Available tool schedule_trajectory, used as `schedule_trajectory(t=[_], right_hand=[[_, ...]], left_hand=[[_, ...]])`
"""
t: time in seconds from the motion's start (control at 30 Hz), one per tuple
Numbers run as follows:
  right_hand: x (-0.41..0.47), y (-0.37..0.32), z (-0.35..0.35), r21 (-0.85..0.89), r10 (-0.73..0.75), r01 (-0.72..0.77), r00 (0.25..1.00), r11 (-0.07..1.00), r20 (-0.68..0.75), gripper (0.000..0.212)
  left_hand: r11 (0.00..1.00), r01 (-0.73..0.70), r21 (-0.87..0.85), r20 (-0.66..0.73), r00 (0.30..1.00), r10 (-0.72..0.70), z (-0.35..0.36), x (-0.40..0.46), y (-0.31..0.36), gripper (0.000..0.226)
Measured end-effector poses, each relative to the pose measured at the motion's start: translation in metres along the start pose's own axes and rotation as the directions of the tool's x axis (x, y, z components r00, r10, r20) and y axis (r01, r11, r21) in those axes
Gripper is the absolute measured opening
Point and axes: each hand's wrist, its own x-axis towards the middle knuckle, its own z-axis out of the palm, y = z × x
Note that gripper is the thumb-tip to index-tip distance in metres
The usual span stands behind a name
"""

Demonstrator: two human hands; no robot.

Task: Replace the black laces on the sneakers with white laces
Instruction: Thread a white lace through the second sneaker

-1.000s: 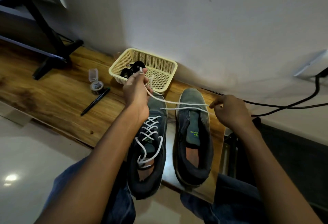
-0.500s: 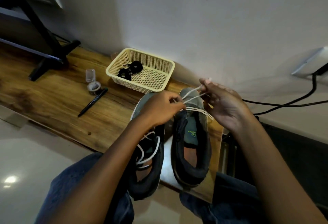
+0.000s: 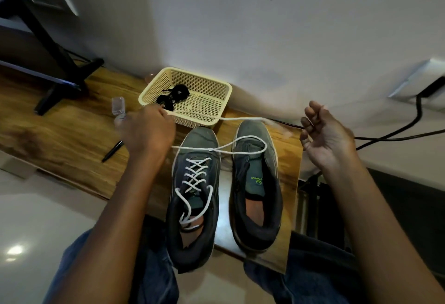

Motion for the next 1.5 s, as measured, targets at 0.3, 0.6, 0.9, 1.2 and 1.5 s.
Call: schedule_trajectory(t=[0.3, 0.6, 0.9, 1.2, 1.5], right_hand=[[0.000, 0.025, 0.003, -0.712, -0.084, 0.324, 0.932, 0.623, 0.352, 0.013], [-0.012, 0.046, 0.019, -0.777, 0.062, 0.620, 0.776, 0.110, 0.628, 0.022], [0.004, 0.032, 0.002, -0.848, 0.085, 0.527, 0.844, 0.051, 0.530, 0.021], [0.005, 0.031, -0.003, -0.875, 0.153, 0.462, 0.863, 0.140, 0.481, 0.017], [0.015, 0.032, -0.019, -0.913, 0.092, 0.328, 0.929, 0.243, 0.359, 0.029]], left_hand=[[0.989, -0.147, 0.008, 0.061, 0.987, 0.146, 0.011, -0.012, 0.020, 0.024], [0.930, -0.364, 0.039, 0.234, 0.909, 0.346, 0.015, -0.024, 0.030, 0.056], [0.783, -0.620, -0.041, 0.364, 0.721, 0.590, 0.026, -0.042, 0.038, 0.060], [0.739, -0.670, 0.072, 0.373, 0.706, 0.603, 0.040, -0.051, 0.046, 0.026], [0.880, -0.336, -0.335, 0.130, 0.909, 0.396, 0.034, -0.033, 0.048, 0.017]])
